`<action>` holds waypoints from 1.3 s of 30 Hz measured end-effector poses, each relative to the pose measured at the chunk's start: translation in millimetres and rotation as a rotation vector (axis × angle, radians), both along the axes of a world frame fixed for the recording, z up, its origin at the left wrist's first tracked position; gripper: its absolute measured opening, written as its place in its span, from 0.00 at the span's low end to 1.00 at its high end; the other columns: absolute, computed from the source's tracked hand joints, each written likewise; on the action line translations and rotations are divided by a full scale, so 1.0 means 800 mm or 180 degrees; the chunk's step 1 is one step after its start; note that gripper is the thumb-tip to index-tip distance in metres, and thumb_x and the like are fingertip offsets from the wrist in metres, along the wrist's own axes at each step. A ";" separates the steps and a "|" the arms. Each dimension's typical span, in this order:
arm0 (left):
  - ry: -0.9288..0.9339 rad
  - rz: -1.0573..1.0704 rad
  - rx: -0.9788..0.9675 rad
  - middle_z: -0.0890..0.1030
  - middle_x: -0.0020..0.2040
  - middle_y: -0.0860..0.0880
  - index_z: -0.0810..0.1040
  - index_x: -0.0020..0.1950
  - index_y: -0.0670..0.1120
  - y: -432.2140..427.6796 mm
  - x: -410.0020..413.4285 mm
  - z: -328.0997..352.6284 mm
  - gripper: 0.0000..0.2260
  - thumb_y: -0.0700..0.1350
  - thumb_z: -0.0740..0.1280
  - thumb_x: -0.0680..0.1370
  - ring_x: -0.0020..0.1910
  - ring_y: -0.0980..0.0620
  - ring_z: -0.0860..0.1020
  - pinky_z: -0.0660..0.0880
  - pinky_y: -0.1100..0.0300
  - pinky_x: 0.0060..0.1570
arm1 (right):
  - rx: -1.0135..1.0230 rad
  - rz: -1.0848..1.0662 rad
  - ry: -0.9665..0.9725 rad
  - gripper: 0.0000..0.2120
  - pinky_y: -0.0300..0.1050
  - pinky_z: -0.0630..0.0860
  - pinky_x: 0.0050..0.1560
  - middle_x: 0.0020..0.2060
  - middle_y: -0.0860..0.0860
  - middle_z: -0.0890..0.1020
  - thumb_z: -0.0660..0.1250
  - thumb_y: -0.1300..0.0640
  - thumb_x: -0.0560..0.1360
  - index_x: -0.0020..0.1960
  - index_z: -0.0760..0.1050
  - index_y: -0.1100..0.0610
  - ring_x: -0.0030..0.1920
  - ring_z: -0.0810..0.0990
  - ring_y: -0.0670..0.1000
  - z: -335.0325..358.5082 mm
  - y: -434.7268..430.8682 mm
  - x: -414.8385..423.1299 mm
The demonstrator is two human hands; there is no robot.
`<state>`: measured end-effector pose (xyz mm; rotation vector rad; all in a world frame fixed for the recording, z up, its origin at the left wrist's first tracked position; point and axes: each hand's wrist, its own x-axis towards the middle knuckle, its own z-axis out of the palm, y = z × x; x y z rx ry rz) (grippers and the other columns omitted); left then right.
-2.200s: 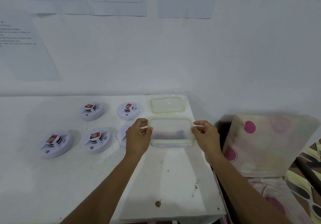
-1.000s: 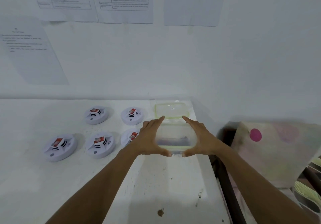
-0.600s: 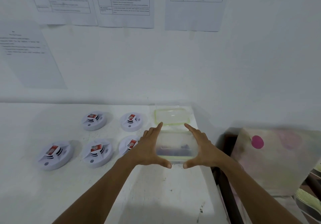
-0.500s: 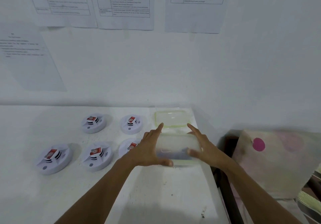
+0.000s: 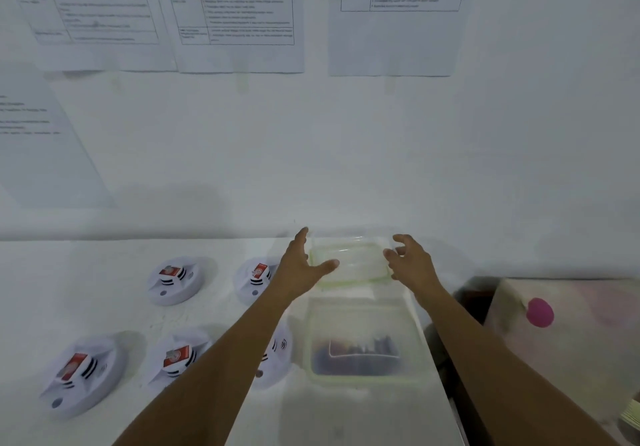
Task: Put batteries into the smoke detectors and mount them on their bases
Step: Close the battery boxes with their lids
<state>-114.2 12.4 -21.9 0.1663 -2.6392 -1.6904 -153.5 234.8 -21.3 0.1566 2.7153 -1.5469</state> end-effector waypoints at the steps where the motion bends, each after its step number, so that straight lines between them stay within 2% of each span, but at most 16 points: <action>1: -0.0030 -0.0125 -0.0053 0.59 0.79 0.51 0.51 0.80 0.53 -0.001 -0.006 -0.002 0.47 0.55 0.77 0.70 0.72 0.48 0.67 0.70 0.50 0.67 | -0.0074 -0.0046 -0.0013 0.18 0.56 0.78 0.58 0.58 0.56 0.80 0.64 0.55 0.78 0.68 0.71 0.54 0.54 0.80 0.56 -0.005 0.000 -0.005; 3: -0.0098 -0.0279 -0.0088 0.57 0.79 0.52 0.50 0.80 0.54 -0.002 -0.016 -0.006 0.51 0.54 0.79 0.67 0.72 0.49 0.66 0.69 0.50 0.68 | -0.0181 -0.0148 -0.0032 0.14 0.56 0.81 0.53 0.51 0.55 0.82 0.64 0.58 0.79 0.64 0.74 0.54 0.47 0.82 0.55 -0.009 0.001 -0.010; 6: -0.0142 -0.0261 0.0110 0.59 0.79 0.51 0.50 0.80 0.53 -0.002 -0.029 -0.013 0.51 0.53 0.79 0.67 0.74 0.48 0.63 0.67 0.48 0.70 | -0.0393 -0.0219 -0.0032 0.12 0.49 0.83 0.47 0.45 0.54 0.82 0.63 0.61 0.78 0.60 0.75 0.54 0.42 0.83 0.55 -0.009 -0.001 -0.011; 11: 0.0000 -0.0401 0.0016 0.61 0.77 0.54 0.50 0.80 0.53 -0.009 -0.042 -0.019 0.53 0.50 0.81 0.65 0.74 0.49 0.62 0.64 0.51 0.71 | -0.0636 -0.0241 -0.0013 0.10 0.46 0.82 0.44 0.44 0.54 0.83 0.65 0.61 0.78 0.58 0.76 0.54 0.39 0.83 0.53 -0.011 -0.001 -0.010; 14: 0.0096 -0.0328 0.0022 0.65 0.73 0.57 0.50 0.79 0.54 -0.021 -0.043 -0.017 0.55 0.51 0.82 0.62 0.70 0.50 0.66 0.69 0.49 0.68 | -0.0778 -0.0082 0.0092 0.07 0.46 0.81 0.42 0.44 0.53 0.83 0.64 0.57 0.79 0.56 0.77 0.53 0.39 0.83 0.51 -0.009 -0.002 -0.010; 17: 0.0215 -0.0327 0.0111 0.67 0.69 0.59 0.55 0.77 0.55 -0.037 -0.039 -0.016 0.53 0.51 0.83 0.60 0.67 0.51 0.70 0.74 0.46 0.63 | -0.0537 -0.0086 0.0246 0.07 0.50 0.79 0.47 0.44 0.52 0.84 0.62 0.53 0.80 0.52 0.79 0.52 0.42 0.83 0.51 -0.011 -0.002 -0.016; 19: 0.0306 -0.0291 0.0124 0.67 0.69 0.59 0.56 0.76 0.55 -0.049 -0.036 -0.014 0.52 0.50 0.84 0.60 0.66 0.52 0.70 0.75 0.46 0.62 | 0.0013 -0.0161 0.0307 0.07 0.48 0.76 0.51 0.48 0.51 0.83 0.66 0.53 0.78 0.53 0.79 0.54 0.47 0.82 0.52 -0.018 0.000 -0.024; 23: 0.0404 -0.0175 0.0092 0.65 0.72 0.58 0.56 0.77 0.53 -0.072 -0.028 -0.009 0.52 0.48 0.83 0.60 0.67 0.51 0.70 0.73 0.46 0.64 | 0.0975 0.0101 -0.0068 0.27 0.49 0.75 0.58 0.57 0.52 0.79 0.75 0.51 0.71 0.67 0.71 0.54 0.58 0.77 0.54 -0.029 -0.003 -0.035; 27: 0.0421 -0.0094 -0.0009 0.65 0.72 0.61 0.55 0.76 0.55 -0.089 -0.018 -0.009 0.51 0.48 0.83 0.62 0.68 0.51 0.68 0.74 0.49 0.62 | 0.1215 0.0039 -0.0113 0.39 0.52 0.72 0.61 0.61 0.57 0.76 0.77 0.52 0.68 0.73 0.63 0.53 0.63 0.74 0.58 -0.036 -0.004 -0.040; 29: 0.0408 -0.0033 -0.0005 0.65 0.71 0.62 0.54 0.76 0.56 -0.092 -0.014 -0.008 0.51 0.49 0.83 0.62 0.68 0.51 0.68 0.76 0.53 0.56 | 0.1138 -0.0035 -0.0143 0.39 0.50 0.71 0.60 0.60 0.58 0.77 0.77 0.54 0.68 0.73 0.63 0.54 0.61 0.75 0.58 -0.036 0.002 -0.040; 31: 0.0440 -0.0011 -0.0001 0.65 0.71 0.61 0.54 0.76 0.56 -0.093 -0.011 -0.007 0.51 0.49 0.83 0.62 0.68 0.52 0.68 0.76 0.55 0.52 | 0.0832 -0.0131 -0.0317 0.37 0.48 0.72 0.57 0.57 0.58 0.78 0.76 0.60 0.69 0.74 0.63 0.56 0.57 0.77 0.57 -0.032 0.013 -0.040; 35: 0.0471 -0.0022 0.0042 0.65 0.71 0.60 0.54 0.76 0.55 -0.090 -0.012 0.000 0.52 0.48 0.83 0.62 0.67 0.51 0.68 0.73 0.46 0.64 | -0.0326 -0.0328 -0.0732 0.38 0.48 0.76 0.50 0.57 0.59 0.76 0.75 0.69 0.69 0.74 0.64 0.57 0.54 0.77 0.57 -0.019 0.036 -0.035; 39: 0.0488 -0.0023 0.0059 0.65 0.71 0.59 0.54 0.77 0.54 -0.087 -0.014 0.001 0.52 0.46 0.83 0.62 0.67 0.51 0.68 0.73 0.46 0.64 | -0.0938 -0.0310 -0.0335 0.38 0.56 0.80 0.54 0.53 0.59 0.76 0.75 0.71 0.68 0.73 0.66 0.53 0.51 0.79 0.58 0.009 0.048 -0.031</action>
